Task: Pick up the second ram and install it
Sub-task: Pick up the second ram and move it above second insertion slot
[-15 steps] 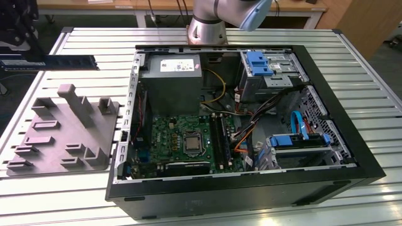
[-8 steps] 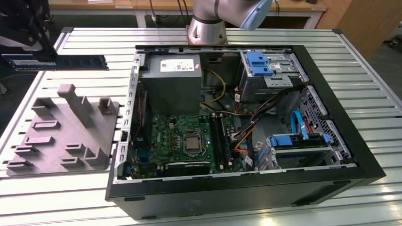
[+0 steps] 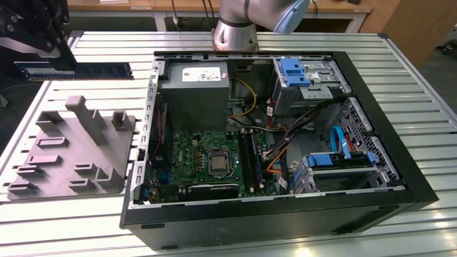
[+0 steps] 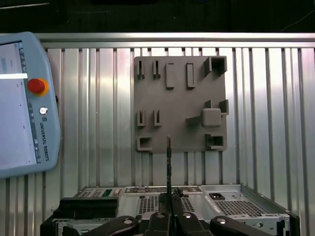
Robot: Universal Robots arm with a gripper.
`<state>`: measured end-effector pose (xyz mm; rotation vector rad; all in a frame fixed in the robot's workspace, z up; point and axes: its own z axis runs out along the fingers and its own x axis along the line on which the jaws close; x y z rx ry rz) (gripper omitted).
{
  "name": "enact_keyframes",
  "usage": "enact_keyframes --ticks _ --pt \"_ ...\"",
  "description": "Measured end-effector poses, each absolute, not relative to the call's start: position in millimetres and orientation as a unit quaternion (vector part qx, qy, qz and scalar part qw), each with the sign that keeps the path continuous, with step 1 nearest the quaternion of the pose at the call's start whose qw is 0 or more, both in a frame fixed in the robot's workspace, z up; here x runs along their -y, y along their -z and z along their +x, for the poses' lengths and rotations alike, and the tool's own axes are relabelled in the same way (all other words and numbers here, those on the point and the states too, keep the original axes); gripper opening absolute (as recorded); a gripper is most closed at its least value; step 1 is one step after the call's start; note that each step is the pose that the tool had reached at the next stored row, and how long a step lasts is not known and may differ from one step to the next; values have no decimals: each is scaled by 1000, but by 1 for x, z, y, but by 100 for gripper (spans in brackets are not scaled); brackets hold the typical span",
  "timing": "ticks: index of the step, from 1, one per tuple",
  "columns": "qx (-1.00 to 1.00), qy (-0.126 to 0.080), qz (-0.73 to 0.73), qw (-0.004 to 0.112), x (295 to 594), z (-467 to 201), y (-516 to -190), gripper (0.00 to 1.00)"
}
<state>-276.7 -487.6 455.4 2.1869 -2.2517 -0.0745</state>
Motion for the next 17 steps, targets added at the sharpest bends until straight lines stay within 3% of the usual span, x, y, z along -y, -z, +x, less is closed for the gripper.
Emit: enact_keyframes --ticks 17 --pt "717 25 697 0 488 -265 -454 12"
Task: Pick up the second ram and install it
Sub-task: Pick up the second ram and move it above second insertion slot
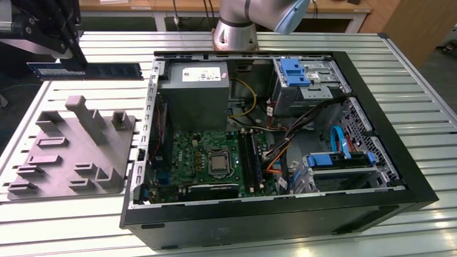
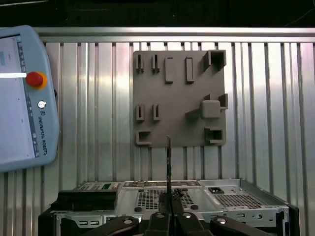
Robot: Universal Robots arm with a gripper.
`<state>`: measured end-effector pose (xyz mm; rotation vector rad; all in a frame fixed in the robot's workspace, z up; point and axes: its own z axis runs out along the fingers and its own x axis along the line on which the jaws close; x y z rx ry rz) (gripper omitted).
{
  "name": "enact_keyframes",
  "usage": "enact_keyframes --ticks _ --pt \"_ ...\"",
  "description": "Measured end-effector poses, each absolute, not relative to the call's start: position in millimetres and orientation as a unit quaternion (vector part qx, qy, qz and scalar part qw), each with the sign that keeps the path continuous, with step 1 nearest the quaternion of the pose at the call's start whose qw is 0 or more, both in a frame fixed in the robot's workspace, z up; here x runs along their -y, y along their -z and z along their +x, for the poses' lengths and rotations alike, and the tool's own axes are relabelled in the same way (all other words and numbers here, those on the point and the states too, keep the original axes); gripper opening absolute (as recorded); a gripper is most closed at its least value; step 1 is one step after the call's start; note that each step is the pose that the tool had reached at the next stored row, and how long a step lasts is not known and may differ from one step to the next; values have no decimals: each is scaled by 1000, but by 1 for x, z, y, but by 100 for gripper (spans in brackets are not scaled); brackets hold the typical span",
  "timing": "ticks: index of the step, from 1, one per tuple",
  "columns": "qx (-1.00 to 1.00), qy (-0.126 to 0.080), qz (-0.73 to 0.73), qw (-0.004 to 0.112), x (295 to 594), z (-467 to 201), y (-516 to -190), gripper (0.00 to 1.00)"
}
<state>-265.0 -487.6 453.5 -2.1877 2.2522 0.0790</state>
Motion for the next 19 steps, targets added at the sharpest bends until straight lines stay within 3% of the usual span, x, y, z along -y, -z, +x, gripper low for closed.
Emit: enact_keyframes --ticks 19 --pt "-717 -25 -696 1 488 -242 -452 12"
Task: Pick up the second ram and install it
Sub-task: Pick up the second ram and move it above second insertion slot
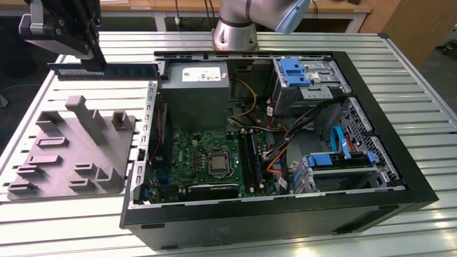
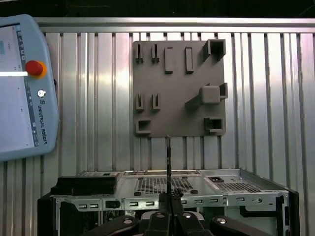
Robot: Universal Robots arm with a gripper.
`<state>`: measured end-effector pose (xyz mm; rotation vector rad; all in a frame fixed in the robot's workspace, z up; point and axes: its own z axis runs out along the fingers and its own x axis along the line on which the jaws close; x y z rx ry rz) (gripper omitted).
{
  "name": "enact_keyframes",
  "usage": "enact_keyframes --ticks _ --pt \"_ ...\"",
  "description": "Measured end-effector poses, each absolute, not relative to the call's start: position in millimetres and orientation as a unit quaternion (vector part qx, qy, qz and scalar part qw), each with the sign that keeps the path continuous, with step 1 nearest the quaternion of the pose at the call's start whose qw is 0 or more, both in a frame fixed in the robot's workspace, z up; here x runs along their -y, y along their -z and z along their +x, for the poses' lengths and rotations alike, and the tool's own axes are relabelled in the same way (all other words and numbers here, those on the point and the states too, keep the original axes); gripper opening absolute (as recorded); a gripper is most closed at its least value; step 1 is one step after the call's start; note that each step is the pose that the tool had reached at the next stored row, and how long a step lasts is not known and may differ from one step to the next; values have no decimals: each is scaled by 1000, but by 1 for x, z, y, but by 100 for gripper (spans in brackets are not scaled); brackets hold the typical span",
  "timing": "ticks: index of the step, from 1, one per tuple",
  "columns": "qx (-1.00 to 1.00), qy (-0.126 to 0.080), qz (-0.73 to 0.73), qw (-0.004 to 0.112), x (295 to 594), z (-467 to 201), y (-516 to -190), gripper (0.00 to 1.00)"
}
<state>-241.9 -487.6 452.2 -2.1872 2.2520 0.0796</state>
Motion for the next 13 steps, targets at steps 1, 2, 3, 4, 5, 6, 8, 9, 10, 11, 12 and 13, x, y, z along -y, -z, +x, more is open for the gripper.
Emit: enact_keyframes --ticks 1,2,3,4,5,6,8,9,10,11,12,13 --pt "-717 -25 -697 1 488 -240 -452 12" --pt "-717 -25 -697 1 488 -239 -452 12" --pt "-717 -25 -697 1 488 -237 -452 12" --pt "-717 -25 -697 1 488 -234 -452 12" --pt "-717 -25 -697 1 488 -232 -452 12" --pt "-717 -25 -697 1 488 -221 -451 12" --pt "-717 -25 -697 1 488 -212 -450 12" --pt "-717 -25 -697 1 488 -209 -450 12" --pt "-717 -25 -697 1 488 -207 -450 12" --pt "-717 -25 -697 1 488 -205 -450 12" --pt "-717 -25 -697 1 488 -203 -450 12" --pt "-717 -25 -697 1 488 -201 -450 12"
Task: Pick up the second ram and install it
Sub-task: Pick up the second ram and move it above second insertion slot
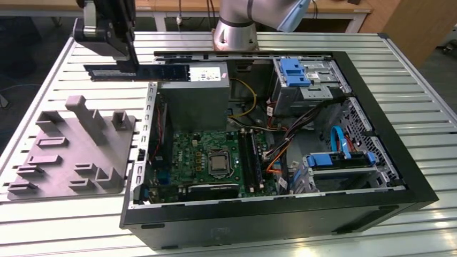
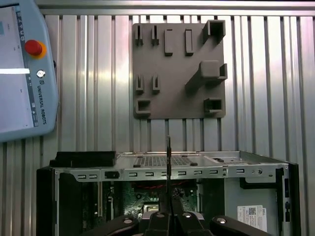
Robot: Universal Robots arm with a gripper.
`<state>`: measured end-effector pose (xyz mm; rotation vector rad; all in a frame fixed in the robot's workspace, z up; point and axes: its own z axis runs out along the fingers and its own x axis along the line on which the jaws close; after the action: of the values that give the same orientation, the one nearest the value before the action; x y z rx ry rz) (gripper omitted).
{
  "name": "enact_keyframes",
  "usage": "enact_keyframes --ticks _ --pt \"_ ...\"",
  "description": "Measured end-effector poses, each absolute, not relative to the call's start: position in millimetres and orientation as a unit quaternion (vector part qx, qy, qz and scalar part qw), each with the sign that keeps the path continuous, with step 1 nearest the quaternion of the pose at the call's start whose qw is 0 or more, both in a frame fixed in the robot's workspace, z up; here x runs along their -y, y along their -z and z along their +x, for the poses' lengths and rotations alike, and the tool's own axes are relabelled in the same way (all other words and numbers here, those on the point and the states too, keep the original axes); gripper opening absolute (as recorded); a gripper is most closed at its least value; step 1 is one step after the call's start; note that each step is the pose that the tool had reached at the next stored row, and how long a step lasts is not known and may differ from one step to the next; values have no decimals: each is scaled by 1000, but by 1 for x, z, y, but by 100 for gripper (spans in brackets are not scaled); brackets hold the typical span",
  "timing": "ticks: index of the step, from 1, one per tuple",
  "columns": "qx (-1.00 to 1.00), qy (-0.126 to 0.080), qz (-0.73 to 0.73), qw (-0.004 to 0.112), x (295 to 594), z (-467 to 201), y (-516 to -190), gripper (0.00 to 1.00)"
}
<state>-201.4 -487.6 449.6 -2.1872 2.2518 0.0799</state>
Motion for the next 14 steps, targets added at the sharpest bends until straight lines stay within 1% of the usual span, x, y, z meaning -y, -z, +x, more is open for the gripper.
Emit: enact_keyframes --ticks 14 --pt "-717 -26 -697 2 488 -186 -449 12"
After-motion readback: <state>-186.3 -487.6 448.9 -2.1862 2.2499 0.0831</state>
